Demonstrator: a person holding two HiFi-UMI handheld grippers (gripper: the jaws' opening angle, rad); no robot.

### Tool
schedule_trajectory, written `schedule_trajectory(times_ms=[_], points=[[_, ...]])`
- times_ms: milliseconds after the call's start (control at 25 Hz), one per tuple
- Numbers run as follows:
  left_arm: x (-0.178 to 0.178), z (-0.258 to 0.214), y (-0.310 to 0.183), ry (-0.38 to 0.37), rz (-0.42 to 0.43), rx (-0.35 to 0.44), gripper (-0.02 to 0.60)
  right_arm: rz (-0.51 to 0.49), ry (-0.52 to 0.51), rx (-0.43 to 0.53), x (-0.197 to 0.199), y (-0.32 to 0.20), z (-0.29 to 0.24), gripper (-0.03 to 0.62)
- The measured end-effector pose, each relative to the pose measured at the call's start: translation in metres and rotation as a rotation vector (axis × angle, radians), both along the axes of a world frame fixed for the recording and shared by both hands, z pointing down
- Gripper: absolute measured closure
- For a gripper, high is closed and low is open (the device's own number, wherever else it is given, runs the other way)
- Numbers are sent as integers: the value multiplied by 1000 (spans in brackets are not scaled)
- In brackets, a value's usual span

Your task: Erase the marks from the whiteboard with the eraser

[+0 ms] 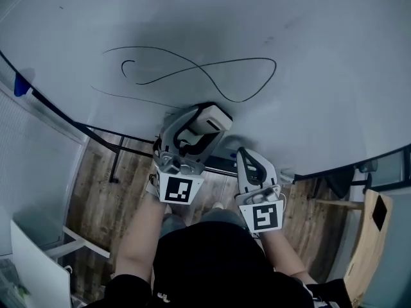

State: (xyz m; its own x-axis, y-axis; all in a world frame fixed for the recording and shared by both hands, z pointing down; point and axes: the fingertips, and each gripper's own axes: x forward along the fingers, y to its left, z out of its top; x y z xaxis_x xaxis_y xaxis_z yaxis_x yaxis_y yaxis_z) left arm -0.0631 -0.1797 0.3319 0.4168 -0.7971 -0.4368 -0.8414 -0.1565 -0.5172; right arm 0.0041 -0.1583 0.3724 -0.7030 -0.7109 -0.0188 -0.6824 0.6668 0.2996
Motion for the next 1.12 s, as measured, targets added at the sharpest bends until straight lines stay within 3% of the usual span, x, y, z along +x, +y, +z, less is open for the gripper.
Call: schedule_trajectory(times_ms=[440, 840, 1120], points=[[-65, 18, 6, -143, 48, 3, 319, 124, -7, 24, -62, 28, -1, 566], [-154, 16, 7, -155, -52, 6, 319, 102, -2, 20, -114, 36, 2, 568], [-245, 8, 7, -123, -168, -15, 319, 54, -3, 21, -153, 40, 3, 568]])
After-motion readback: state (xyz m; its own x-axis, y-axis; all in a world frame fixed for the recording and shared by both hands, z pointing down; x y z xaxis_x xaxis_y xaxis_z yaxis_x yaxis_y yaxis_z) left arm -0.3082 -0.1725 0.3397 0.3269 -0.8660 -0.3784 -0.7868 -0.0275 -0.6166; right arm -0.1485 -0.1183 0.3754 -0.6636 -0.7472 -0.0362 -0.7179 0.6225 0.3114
